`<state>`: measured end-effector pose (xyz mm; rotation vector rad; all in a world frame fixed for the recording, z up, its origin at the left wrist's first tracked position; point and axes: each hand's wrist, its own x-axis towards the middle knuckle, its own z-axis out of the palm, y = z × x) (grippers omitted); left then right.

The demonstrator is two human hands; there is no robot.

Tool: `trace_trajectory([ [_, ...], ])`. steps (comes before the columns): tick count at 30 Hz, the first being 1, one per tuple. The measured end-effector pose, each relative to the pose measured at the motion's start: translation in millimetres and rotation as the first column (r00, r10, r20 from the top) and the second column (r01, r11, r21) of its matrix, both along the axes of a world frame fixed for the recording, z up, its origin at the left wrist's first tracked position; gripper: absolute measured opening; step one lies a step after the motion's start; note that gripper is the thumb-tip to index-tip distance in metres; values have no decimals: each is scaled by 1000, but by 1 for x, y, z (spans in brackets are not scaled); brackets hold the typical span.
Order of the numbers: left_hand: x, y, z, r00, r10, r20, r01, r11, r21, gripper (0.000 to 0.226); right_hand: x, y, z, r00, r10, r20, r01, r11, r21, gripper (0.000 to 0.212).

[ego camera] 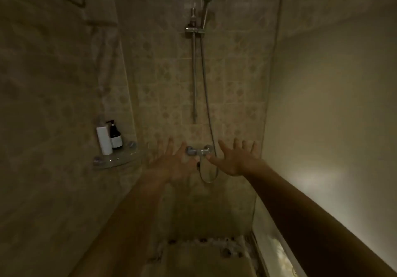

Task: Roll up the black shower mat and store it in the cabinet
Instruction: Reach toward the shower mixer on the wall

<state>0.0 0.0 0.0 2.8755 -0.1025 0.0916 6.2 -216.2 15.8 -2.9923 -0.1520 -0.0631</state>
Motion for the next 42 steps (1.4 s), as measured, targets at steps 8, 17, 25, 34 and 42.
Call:
trace_trajectory([
  [8,149,-65,-6,994,100,42,-99,994,-37,105,163,-72,10,996,84,-17,-85,994,-72,96],
  [17,254,-74,-15,976,210,50,-210,978,-10,111,288,-77,-5,985,163,-51,-168,976,-137,98],
  [25,352,-62,-34,949,298,103,-306,950,61,117,395,-51,-20,966,259,-22,-260,957,-132,94],
  [34,454,-10,-24,879,407,249,-430,902,43,81,525,15,-18,875,463,139,-479,870,117,85],
  [42,424,86,-18,762,614,205,-640,762,99,97,541,137,-16,721,689,64,-689,705,168,86],
])
